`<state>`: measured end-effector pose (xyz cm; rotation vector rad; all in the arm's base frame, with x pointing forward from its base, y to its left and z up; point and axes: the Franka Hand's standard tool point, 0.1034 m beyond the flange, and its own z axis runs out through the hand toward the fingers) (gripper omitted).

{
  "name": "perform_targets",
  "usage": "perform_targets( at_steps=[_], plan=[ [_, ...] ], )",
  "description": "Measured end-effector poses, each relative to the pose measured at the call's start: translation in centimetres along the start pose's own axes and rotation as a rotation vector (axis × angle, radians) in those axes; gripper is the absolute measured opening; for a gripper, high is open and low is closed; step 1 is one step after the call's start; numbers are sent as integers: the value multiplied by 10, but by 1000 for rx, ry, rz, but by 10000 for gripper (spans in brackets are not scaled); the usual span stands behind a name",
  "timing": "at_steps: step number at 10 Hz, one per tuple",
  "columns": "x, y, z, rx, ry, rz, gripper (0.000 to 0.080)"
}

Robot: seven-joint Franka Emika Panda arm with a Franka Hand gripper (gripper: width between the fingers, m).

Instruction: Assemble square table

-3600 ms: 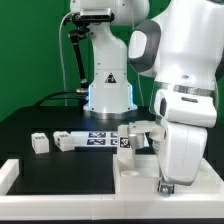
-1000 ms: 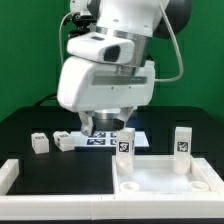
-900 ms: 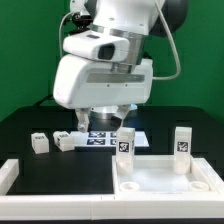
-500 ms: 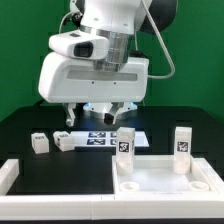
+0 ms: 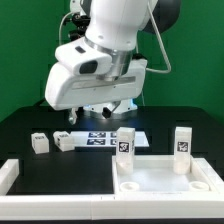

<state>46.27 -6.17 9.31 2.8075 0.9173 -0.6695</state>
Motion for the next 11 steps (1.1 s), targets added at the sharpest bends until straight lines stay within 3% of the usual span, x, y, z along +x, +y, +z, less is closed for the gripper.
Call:
perform_targets(
  at_steps=[2, 4, 6, 7, 9, 11],
  plan=[
    [-13, -10, 41, 46, -95, 20, 649],
    [-9, -15, 35, 71, -208, 8, 649],
    [-9, -21, 42, 101, -344, -4, 649],
    [-19, -16, 54, 72, -406, -28, 649],
    [-50, -18, 72, 41, -516, -13, 649],
    [-48, -18, 72, 44, -524, -16, 649]
  ],
)
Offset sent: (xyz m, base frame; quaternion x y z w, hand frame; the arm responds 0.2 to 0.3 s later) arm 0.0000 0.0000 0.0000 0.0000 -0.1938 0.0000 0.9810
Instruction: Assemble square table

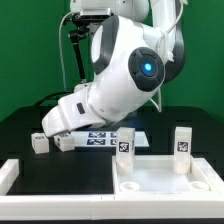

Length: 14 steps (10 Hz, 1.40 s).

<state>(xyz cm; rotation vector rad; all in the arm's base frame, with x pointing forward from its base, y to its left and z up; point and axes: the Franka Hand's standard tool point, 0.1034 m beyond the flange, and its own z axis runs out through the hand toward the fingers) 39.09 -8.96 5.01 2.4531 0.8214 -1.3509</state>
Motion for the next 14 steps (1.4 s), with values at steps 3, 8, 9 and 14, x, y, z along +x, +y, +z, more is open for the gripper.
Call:
perform_targets(
  at_steps=[3, 8, 9, 14],
  plan=[
    [-1, 0, 2, 4, -3, 2, 649],
    [-34, 6, 54, 134, 39, 52, 649],
    [-33, 8, 56, 135, 40, 54, 649],
    [-23, 9, 52, 111, 61, 58, 649]
  ],
)
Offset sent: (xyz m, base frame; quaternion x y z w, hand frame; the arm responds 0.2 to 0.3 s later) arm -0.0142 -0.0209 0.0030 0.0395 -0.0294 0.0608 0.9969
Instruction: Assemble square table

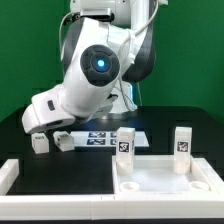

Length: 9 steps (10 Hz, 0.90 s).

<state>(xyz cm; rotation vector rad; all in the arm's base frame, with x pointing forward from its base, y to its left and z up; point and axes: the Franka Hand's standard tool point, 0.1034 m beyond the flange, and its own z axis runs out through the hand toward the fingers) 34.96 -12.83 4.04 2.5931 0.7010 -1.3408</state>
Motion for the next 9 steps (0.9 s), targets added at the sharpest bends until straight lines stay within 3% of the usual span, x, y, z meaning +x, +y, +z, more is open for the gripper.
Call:
perform_targets(
  at_steps=[3, 9],
  plan=[
    [16, -5, 4, -26, 12, -14, 649],
    [27, -8, 17, -32, 0, -25, 649]
  ],
)
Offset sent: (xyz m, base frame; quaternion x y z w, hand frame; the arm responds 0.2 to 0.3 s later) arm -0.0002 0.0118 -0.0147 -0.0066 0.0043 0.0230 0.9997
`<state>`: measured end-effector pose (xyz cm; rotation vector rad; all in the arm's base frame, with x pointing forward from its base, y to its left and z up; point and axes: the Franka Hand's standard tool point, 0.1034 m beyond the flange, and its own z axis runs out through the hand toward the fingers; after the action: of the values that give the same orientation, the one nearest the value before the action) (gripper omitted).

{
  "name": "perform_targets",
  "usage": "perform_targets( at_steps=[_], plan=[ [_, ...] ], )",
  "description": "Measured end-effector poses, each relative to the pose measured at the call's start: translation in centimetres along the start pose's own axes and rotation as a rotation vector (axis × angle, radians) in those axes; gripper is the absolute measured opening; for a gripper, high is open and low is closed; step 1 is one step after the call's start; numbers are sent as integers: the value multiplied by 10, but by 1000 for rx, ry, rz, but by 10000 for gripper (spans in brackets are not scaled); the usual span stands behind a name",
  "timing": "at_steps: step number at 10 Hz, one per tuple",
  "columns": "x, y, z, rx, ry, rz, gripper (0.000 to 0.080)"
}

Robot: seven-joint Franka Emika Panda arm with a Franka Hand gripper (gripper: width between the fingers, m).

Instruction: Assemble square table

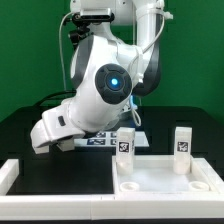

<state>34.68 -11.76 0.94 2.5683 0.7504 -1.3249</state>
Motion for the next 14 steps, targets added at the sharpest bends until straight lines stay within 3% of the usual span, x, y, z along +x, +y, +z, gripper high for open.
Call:
perform_targets(
  at_steps=[2, 4, 5, 6, 13, 14],
  plan=[
    [0, 0, 0, 0, 0, 0, 649],
    [0, 0, 0, 0, 0, 0, 425],
    [0, 0, 0, 0, 0, 0, 425],
    [0, 0, 0, 0, 0, 0, 288],
    [0, 0, -1, -1, 0, 0, 290],
    [-9, -3, -16, 3, -24, -3, 290]
  ],
)
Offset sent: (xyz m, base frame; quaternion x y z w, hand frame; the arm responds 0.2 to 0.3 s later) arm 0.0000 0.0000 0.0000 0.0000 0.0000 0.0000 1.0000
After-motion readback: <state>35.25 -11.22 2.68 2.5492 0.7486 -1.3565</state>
